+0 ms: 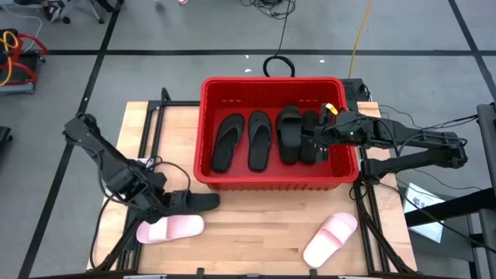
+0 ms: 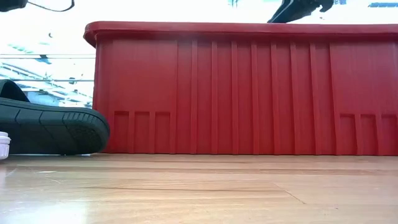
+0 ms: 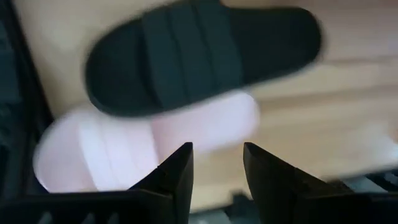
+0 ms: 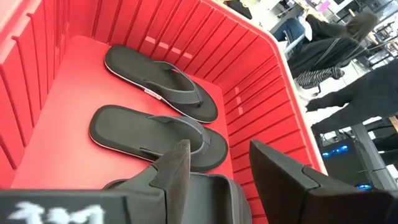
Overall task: Pick and place slides into bin
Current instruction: Put the black slide into the red bin
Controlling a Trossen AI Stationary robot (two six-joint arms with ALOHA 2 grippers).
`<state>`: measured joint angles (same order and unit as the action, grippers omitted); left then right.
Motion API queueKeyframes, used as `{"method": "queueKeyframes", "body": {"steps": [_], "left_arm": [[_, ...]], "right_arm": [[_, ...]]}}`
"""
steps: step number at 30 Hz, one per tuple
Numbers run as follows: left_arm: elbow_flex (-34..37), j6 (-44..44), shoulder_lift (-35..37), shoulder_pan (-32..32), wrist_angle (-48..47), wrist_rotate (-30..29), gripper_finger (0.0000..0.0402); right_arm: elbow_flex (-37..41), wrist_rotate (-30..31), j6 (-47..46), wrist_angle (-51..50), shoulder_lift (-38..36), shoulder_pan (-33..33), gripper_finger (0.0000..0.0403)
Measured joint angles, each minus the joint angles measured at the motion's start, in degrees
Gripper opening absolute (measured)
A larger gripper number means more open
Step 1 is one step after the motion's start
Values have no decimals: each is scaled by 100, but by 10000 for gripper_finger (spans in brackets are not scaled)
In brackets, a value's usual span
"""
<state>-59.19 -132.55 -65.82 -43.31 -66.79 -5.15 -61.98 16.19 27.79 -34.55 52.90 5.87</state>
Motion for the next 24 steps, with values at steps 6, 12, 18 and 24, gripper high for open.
{"method": "queueKeyframes", "body": {"steps": [6, 12, 18, 24], "left_arm": [[657, 63, 163, -11, 125, -13, 136], [1148, 102, 300, -11, 507, -108, 136], [1638, 341, 299, -15, 1200, -85, 136], [1660, 349, 329, -13, 1221, -57, 136]], "right_arm": [[0, 0, -9, 2, 0, 0, 155], [0, 0, -50, 2, 2, 0, 155], [0, -2, -173, 2, 2, 0, 155], [0, -2, -180, 5, 2, 2, 155]]}}
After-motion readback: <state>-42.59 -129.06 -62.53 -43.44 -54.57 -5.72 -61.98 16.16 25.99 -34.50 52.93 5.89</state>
